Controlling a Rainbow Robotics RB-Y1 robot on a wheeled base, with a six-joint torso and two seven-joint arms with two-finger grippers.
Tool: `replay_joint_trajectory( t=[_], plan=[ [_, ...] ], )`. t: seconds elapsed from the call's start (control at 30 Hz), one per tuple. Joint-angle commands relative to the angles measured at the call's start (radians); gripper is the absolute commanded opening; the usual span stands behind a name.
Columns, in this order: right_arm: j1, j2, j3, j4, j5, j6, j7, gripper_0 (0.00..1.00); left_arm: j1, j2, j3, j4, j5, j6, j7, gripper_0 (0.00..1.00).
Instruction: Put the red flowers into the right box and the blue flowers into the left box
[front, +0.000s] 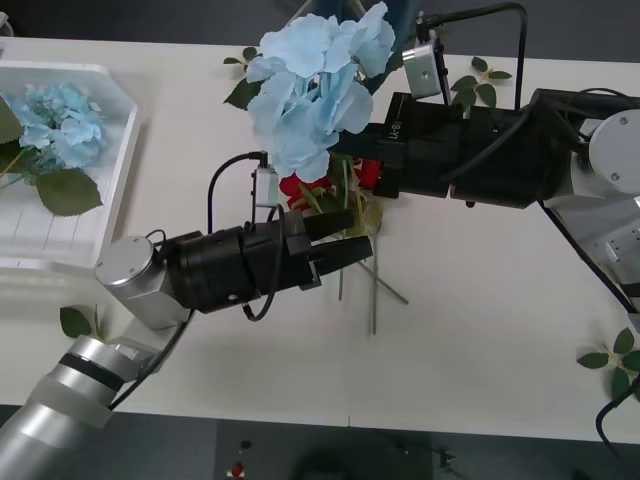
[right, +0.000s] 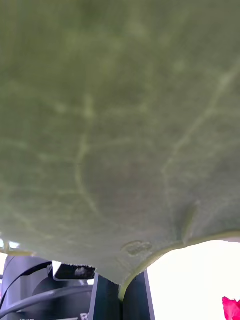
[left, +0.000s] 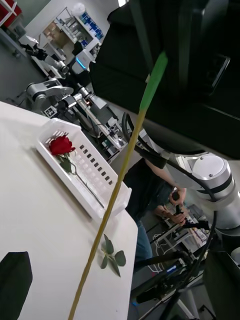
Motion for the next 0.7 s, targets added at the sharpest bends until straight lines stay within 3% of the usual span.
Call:
replay_joint_trajectory(
  t=[0.03, 0.23, 0.33, 0.5, 0.7],
  plan=[
    [-0.022, 0.033, 0.005, -0.016, 0.0, -0.002, 0.031, 0.0, -0.052, -0.007, 0.009, -0.012, 0.011, -0.014, -0.027, 1.0],
    [-0.022, 0.033, 0.01, -0.016, 0.0, -0.002, 0.034, 0.0, -0.093, -0.007, 0.008, -0.01, 0.008, -0.051, -0.027, 1.0],
    [-0.024, 0.033, 0.01, -0.016, 0.002, -0.002, 0.036, 0.0, -0.11, -0.007, 0.005, -0.003, 0.008, -0.058, -0.027, 0.85],
    [-0.022, 0.033, 0.012, -0.016, 0.002, -0.002, 0.037, 0.0, -0.136, -0.01, 0.0, 0.029, 0.006, -0.061, -0.027, 0.0],
    [-0.022, 0.034, 0.01, -0.016, 0.002, -0.002, 0.037, 0.0, -0.138, -0.01, -0.001, 0.037, 0.006, -0.069, -0.027, 0.0]
  ],
)
